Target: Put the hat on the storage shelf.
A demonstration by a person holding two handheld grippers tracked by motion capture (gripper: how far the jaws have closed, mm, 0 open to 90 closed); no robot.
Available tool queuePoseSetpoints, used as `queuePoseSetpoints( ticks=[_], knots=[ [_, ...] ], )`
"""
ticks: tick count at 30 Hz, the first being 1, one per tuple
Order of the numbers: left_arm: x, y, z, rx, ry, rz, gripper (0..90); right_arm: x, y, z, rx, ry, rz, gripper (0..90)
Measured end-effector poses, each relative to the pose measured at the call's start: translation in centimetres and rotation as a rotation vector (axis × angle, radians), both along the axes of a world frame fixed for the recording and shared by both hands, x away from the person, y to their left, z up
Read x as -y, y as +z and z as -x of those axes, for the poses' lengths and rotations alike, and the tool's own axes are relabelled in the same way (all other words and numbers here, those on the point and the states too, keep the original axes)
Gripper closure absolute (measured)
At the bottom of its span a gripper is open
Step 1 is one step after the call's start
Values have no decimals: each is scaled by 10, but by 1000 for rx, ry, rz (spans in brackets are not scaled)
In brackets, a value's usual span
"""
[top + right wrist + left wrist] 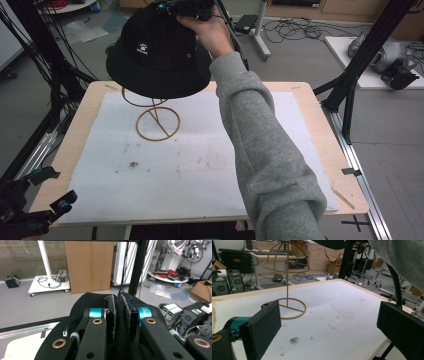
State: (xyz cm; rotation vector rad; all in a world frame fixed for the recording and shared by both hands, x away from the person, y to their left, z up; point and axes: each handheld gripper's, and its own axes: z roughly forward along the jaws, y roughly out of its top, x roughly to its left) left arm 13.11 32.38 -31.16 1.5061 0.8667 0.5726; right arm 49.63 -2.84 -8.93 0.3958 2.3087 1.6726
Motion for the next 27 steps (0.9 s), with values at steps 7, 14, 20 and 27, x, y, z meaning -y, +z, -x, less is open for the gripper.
queuePoseSetpoints(
  ticks=[7, 14, 20, 27],
  knots=[
    [-2, -4, -3, -11, 2, 11, 58, -20, -2, -4, 6, 27, 23, 833],
    [-2, -6, -4, -17, 0, 9, 58, -33, -11, -9, 3, 37, 42, 832],
    [-1, -5, -4, -17, 6, 7, 58, -44, -18, -12, 7, 42, 35, 832],
    [-4, -6, -4, -19, 14, 9, 58, -59, -33, -21, -11, 38, 65, 832]
  ],
)
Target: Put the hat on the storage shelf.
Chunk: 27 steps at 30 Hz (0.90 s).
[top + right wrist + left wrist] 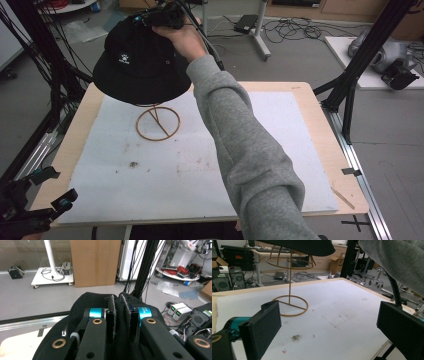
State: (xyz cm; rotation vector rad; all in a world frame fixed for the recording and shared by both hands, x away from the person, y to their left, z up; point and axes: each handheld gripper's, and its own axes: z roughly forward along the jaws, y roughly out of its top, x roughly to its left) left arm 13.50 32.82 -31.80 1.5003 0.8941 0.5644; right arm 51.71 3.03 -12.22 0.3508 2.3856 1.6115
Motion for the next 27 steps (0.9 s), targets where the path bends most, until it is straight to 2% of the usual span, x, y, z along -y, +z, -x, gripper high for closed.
queuePoseSetpoints(
  ticks=[4, 19, 27],
  knots=[
    [-1, 0, 0, 1, 3, 5, 58, -6, -7, -2, -2, 2, 16, 832],
    [0, -5, -3, -15, 8, 8, 59, -15, -55, -8, -83, -1, 36, 829],
    [2, -5, -4, -16, 4, 6, 58, -16, -65, -7, -101, 0, 51, 826]
  ],
)
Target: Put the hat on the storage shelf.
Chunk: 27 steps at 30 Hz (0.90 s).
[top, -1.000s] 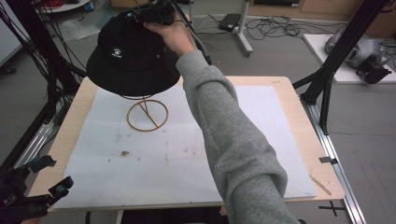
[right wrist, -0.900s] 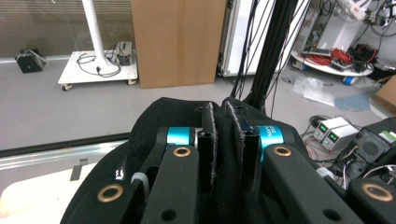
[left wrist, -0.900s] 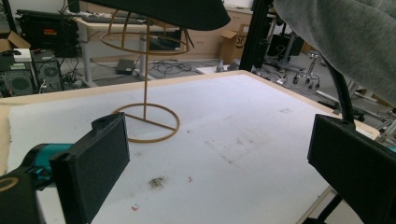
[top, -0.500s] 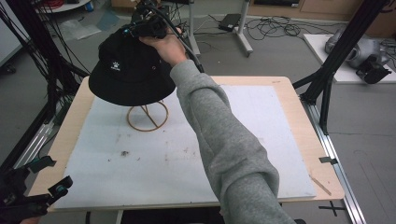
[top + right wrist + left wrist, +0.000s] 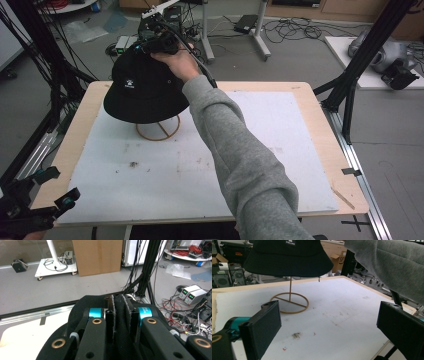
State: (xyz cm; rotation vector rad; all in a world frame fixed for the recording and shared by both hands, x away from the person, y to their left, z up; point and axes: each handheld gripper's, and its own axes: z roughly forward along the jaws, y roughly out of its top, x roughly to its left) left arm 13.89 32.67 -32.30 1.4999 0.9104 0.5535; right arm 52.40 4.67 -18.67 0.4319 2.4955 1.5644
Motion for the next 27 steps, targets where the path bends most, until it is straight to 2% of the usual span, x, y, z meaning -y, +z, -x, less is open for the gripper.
queuePoseSetpoints(
  ticks=[9, 11, 12, 16, 17, 18, 19, 20, 22, 23, 27],
  knots=[
    [-1, 0, 0, -2, -1, 0, 58, 3, 2, 1, 7, -10, -9, 801],
    [0, -1, -1, -6, -3, -4, 58, 5, 2, 2, 2, -17, -25, 772],
    [0, -1, -1, -8, -2, 1, 58, 7, 4, 1, -12, -33, -52, 752],
    [1, -2, -2, -9, -6, -4, 58, 10, 6, 1, -13, -49, -63, 643],
    [1, -2, -2, -10, -5, -1, 58, 10, 6, 1, -13, -49, -63, 643],
    [1, -2, -2, -10, -5, -1, 58, 12, 7, 0, -23, -64, -71, 484],
    [1, -2, -2, -9, -5, -1, 58, 12, 7, 0, -23, -64, -71, 484],
    [1, -2, -2, -9, -5, -2, 58, 14, 6, -2, -46, -73, -85, 342],
    [1, -2, -2, -10, -6, -2, 58, 15, 5, -4, -60, -90, -89, 179],
    [1, -2, -2, -9, -6, -2, 58, 15, 4, -5, -73, -89, -95, 127],
    [2, -2, -3, -11, -8, -4, 59, 15, 2, -6, -99, -71, -115, 105]
  ],
)
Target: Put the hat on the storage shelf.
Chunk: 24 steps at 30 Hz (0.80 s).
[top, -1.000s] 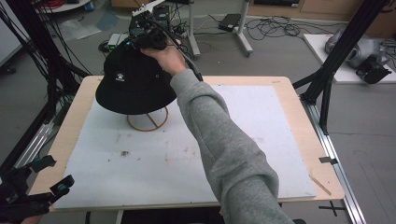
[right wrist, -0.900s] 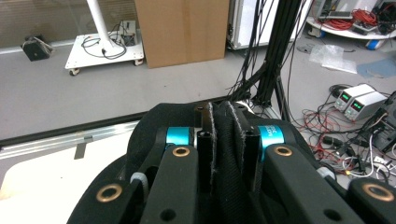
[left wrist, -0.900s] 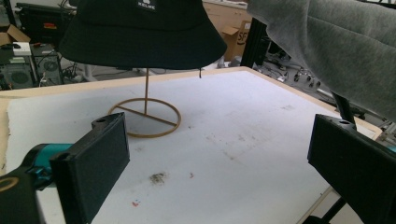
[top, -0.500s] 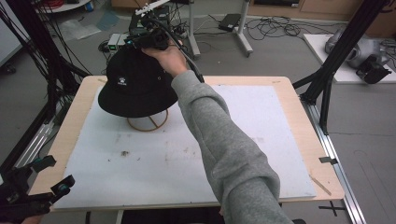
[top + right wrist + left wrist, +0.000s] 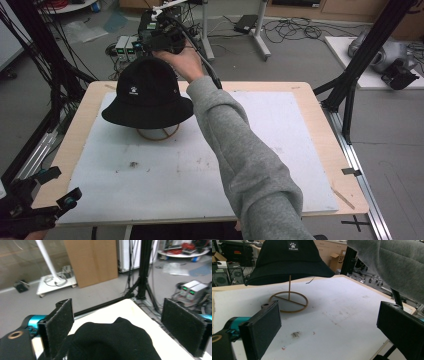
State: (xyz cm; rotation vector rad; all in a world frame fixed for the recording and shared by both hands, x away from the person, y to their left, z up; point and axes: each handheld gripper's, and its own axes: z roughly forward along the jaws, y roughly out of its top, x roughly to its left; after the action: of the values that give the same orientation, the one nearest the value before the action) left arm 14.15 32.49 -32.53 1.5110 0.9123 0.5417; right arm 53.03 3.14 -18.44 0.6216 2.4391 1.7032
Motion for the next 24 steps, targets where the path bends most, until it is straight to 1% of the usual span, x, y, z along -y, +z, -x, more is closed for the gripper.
queuePoseSetpoints(
  ticks=[1, 8, 11, 16, 19, 21, 24],
  knots=[
    [0, 0, 0, 1, -2, -1, 58, -1, 0, 1, -3, -5, -3, 105],
    [0, 1, 1, 4, 1, 4, 58, -3, 2, 5, 16, 5, 0, 103],
    [-1, 1, 1, 4, 0, -5, 58, -3, 2, 6, 15, 10, -1, 103],
    [-1, 1, 1, 4, 1, -3, 58, 2, 3, 9, 28, 19, -5, 103],
    [1, 2, 1, 6, -2, -5, 58, 10, 3, 11, 31, 13, -17, 103],
    [1, 2, 0, 6, -6, -6, 58, 14, 3, 11, 35, 2, -19, 103],
    [2, 1, -1, 5, -9, -6, 58, 20, 3, 14, 41, 1, -22, 103]
  ],
)
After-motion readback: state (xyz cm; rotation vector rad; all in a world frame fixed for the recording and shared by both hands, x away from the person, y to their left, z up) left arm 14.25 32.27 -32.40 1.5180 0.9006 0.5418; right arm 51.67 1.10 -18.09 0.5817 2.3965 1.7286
